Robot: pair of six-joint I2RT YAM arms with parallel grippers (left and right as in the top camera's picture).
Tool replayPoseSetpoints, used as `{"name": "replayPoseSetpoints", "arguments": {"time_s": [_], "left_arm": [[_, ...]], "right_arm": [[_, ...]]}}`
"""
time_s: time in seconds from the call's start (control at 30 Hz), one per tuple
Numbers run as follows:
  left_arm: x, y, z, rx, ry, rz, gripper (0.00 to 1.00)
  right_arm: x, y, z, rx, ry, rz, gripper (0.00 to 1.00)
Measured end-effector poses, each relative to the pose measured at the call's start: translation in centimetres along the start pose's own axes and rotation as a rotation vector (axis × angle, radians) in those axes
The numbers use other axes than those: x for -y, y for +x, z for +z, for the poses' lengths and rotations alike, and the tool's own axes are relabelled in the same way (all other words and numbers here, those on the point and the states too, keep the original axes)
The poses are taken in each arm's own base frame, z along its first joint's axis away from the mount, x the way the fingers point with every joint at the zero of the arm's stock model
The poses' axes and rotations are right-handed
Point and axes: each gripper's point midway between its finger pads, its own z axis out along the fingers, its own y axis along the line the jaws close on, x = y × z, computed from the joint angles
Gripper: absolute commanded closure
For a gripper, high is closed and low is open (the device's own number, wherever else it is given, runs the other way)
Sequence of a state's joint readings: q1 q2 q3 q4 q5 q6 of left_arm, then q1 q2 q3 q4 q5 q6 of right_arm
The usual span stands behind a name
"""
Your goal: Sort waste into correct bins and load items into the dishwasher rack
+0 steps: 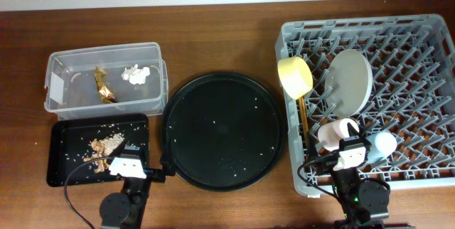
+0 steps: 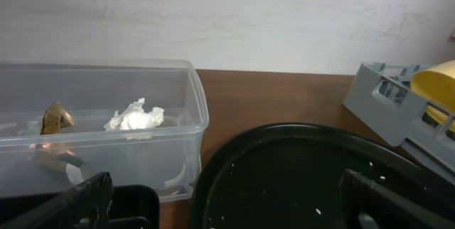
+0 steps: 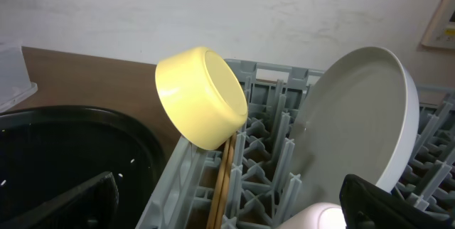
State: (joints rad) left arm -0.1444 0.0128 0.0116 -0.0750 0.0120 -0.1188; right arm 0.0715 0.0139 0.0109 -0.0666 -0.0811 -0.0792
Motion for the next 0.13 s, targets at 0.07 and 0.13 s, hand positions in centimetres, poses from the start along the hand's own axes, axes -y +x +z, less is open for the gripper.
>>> {"name": "replayPoseSetpoints", "arguments": {"time_s": [0.07, 0.13], "left_arm": [[0.00, 0.00, 0.00, 0.000, 0.000, 0.000, 0.00], [0.00, 0.01, 0.00, 0.000, 0.000, 0.000, 0.00]], "right_arm": [[0.00, 0.00, 0.00, 0.000, 0.000, 0.001, 0.02], [-0.01, 0.00, 0.00, 0.000, 0.000, 0.000, 0.02]]}}
